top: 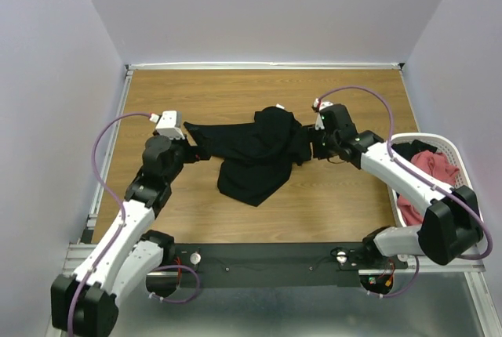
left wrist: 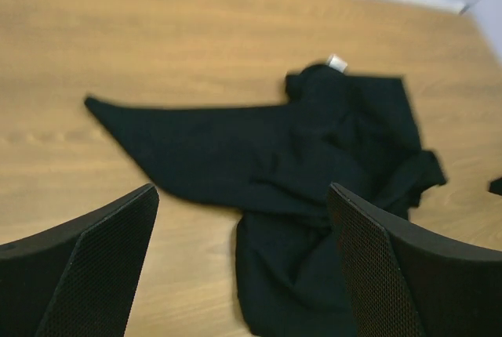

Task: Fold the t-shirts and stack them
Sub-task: Flatten the tshirt out

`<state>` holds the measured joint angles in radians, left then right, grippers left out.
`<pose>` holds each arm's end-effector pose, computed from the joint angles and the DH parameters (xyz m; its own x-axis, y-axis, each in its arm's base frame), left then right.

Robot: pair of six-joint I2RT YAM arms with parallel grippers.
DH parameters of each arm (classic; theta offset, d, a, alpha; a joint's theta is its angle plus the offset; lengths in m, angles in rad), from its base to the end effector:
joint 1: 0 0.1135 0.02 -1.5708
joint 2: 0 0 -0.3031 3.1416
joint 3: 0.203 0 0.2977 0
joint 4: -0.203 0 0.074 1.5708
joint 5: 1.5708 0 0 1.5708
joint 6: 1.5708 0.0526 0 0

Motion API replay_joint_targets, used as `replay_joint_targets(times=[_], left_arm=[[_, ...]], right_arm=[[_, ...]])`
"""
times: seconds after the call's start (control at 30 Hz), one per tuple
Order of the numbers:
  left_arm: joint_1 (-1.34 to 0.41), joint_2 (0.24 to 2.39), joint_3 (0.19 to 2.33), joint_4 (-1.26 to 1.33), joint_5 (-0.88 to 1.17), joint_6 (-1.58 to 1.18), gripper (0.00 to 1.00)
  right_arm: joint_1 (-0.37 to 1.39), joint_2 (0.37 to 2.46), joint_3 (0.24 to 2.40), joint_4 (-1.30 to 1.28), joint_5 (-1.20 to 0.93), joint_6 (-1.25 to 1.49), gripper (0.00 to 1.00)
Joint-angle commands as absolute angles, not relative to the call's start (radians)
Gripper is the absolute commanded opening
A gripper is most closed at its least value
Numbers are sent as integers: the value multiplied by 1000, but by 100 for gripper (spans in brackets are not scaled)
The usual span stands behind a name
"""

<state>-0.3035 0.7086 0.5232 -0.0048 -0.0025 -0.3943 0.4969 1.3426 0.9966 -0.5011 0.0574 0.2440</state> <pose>0.2022 -0.0632 0.2921 -0.2805 -0.3147 -0.9068 0.2045 0.9035 -0.3768 0.2914 0.1546 0.2715 -0.7461 -0.1302 -0.6529 -0.2703 0.9555 0.1183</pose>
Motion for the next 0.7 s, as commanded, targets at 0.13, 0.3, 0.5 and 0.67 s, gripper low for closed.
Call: replay_joint_targets(times=[0.13, 0.3, 0.5, 0.67], left_arm=[[-298, 1023, 612, -41, -104, -457, 96], [-224, 1189, 663, -8, -84, -474, 96], [-189, 1371, 713, 51, -63, -500, 96], [-189, 1526, 764, 58, -58, -502, 94]], right_arm=[[497, 1319, 861, -380, -92, 305, 77], [495, 1351, 848, -367, -5, 301, 78], [494, 1408, 834, -313, 40, 296, 78], [488, 1453, 838, -279, 63, 268, 78]])
